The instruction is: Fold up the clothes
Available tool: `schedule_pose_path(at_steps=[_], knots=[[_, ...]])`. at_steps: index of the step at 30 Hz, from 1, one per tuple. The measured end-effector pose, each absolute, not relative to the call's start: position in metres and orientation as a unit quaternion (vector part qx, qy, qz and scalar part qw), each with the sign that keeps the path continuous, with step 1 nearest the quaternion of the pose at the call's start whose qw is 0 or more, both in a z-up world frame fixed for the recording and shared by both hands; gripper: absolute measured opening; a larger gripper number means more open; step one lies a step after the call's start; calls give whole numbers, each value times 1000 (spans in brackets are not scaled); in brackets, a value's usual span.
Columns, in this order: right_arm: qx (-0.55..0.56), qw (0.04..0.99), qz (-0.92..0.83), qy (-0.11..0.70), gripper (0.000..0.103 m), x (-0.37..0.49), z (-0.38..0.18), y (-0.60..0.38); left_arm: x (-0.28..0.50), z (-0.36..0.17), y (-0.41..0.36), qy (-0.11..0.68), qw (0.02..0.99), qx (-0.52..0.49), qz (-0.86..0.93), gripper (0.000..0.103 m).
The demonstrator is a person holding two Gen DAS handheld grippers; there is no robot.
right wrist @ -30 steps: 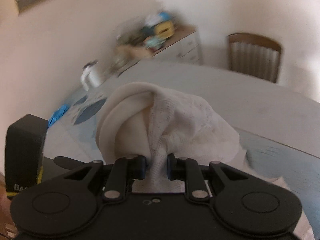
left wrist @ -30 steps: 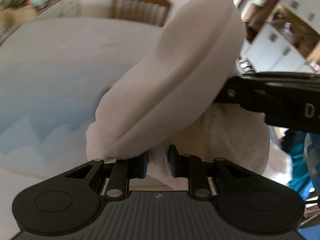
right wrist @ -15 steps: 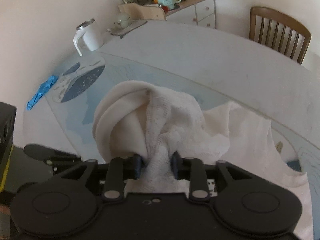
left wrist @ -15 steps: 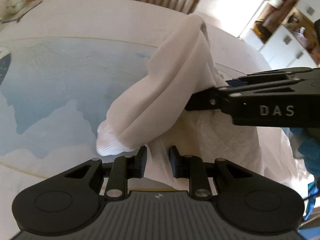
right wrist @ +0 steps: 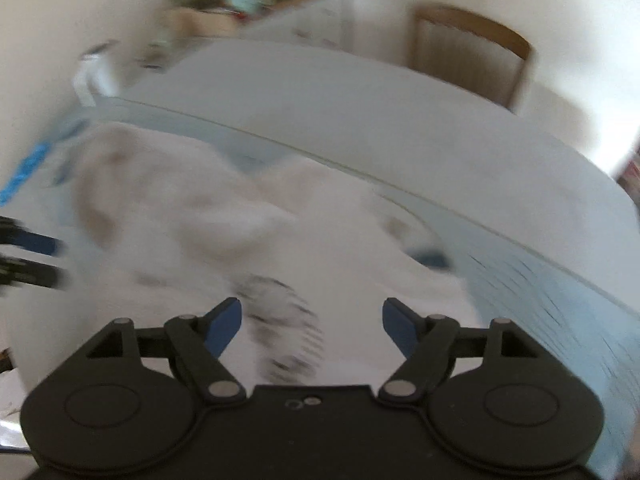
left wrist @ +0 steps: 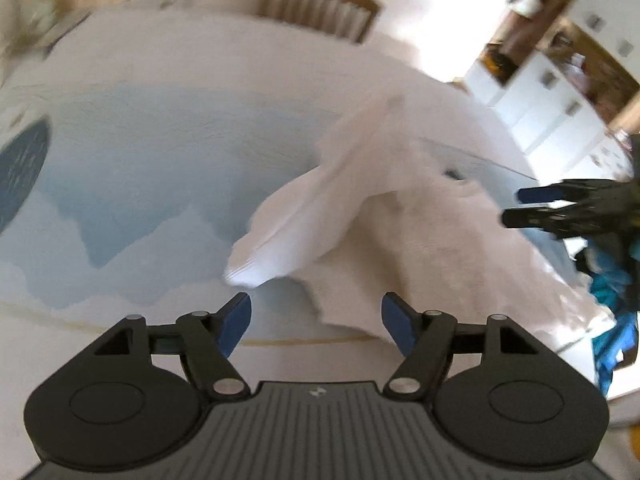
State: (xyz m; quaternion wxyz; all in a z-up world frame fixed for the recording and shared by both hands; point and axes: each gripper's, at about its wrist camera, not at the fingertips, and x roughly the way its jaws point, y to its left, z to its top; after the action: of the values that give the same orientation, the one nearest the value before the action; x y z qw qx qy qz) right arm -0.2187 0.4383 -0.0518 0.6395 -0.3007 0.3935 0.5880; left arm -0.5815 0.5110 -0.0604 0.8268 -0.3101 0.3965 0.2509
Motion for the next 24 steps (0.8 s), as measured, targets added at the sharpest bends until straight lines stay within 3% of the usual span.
schedule_pose_path(at_steps=[6, 12, 19, 24], knots=[[-305, 683, 524, 407, 103, -162, -71, 410, -527, -25, 513, 371, 881, -207, 206, 74], [-307, 663, 547, 410, 103, -132, -98, 408, -495, 17, 526, 371, 873, -180, 260, 75], [-318, 632, 568, 420, 103, -119, -123, 416, -456, -27, 566, 482, 811, -190, 271, 79], [-325, 608, 590, 420, 103, -120, -131, 421, -464, -57, 568, 503, 787, -243, 264, 75]])
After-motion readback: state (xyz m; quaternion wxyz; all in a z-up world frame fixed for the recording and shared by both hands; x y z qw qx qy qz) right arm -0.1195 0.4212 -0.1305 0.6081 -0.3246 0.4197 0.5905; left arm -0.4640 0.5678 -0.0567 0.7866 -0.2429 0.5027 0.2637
